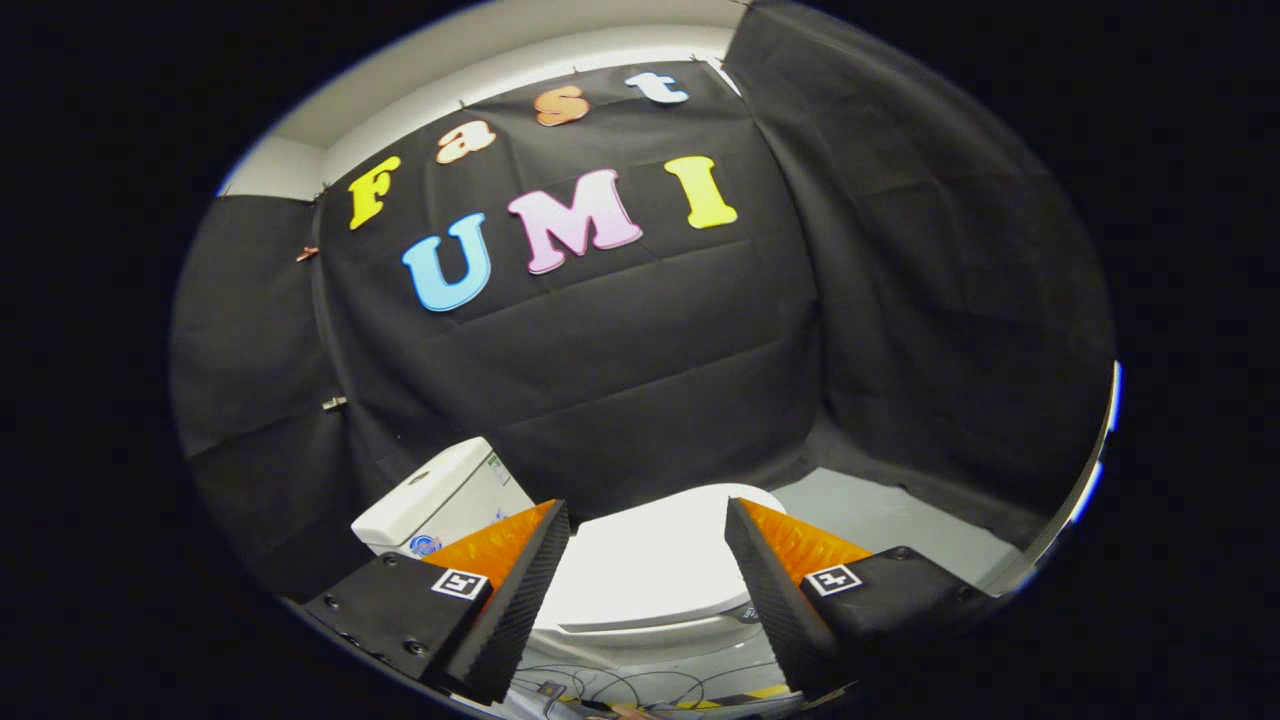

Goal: Open the toilet lid.

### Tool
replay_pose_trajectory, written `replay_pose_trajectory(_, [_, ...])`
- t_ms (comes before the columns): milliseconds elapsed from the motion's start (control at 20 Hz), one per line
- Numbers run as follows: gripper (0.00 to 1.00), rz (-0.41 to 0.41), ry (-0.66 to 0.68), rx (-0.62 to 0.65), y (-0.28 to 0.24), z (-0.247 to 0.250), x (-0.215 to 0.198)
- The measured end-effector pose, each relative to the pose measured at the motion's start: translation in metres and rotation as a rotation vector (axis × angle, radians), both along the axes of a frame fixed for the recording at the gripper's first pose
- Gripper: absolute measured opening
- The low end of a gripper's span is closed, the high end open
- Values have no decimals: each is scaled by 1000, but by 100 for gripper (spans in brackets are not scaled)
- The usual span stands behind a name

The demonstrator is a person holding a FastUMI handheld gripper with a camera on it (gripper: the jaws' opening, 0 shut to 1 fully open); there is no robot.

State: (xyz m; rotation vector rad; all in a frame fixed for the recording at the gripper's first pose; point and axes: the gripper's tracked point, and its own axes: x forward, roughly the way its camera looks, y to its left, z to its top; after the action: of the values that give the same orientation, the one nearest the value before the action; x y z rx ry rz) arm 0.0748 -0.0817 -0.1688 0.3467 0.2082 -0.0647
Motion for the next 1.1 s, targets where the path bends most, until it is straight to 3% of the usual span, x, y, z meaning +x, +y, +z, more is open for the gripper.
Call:
replay_pose_trajectory(300, [100,-33,156,166,-36,-115,53])
replay_pose_trajectory(550, [100,-44,249,340,-46,-197,67])
replay_pose_trajectory(1100, [97,-83,305,579,-62,-291,68])
